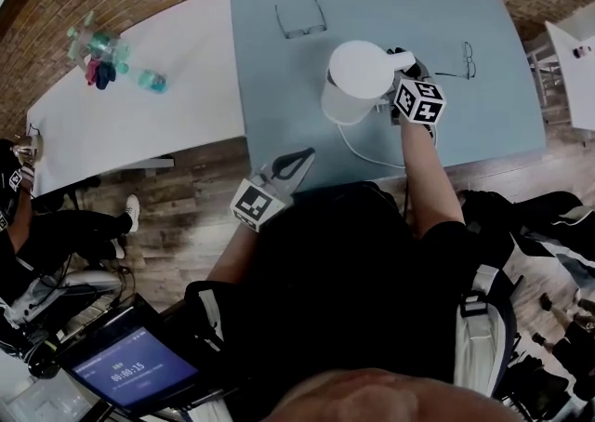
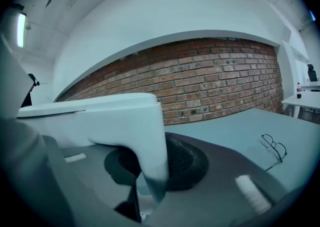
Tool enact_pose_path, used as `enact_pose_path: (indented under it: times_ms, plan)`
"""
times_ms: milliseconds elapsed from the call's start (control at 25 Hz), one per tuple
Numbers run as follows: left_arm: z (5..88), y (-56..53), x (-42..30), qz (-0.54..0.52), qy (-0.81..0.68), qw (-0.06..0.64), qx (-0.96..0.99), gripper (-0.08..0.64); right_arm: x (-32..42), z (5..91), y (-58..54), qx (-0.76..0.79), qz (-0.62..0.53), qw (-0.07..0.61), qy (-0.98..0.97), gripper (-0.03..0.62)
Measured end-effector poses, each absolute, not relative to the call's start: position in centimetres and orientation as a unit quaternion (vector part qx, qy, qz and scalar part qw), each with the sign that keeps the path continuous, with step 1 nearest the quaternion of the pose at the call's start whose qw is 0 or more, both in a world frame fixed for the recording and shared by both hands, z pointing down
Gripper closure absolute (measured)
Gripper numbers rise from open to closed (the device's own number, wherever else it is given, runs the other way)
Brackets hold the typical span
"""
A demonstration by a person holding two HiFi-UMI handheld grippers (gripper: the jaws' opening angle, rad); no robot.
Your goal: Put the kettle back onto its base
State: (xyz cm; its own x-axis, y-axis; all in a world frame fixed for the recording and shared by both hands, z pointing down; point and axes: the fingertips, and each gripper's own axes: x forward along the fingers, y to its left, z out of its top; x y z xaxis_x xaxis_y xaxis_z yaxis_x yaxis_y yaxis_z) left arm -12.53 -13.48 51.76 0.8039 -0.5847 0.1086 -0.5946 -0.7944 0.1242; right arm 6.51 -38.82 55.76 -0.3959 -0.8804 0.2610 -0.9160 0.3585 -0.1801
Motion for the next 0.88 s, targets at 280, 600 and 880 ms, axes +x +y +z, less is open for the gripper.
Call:
enact_pose_path:
  times_ms: [280,600,880]
  plan:
    - [51.8,-13.2,-13.0,0.035,-0.316,0.078,0.945,0.558,6.4,56.3,-38.2,0.552,0.141,0.054,-0.820,0.506]
    - [51.7,-13.2,-13.0,0.035,-0.316,0.077,0.945,0.558,6.5,56.2,-37.9,0.557,0.135,0.050,-0.818,0.506]
    - [51.7,-13.1,-12.9,0.035,-0.318,0.077,0.944,0.558,6.2,56.9,-37.3,0.557,0.135,0.061,-0.817,0.505]
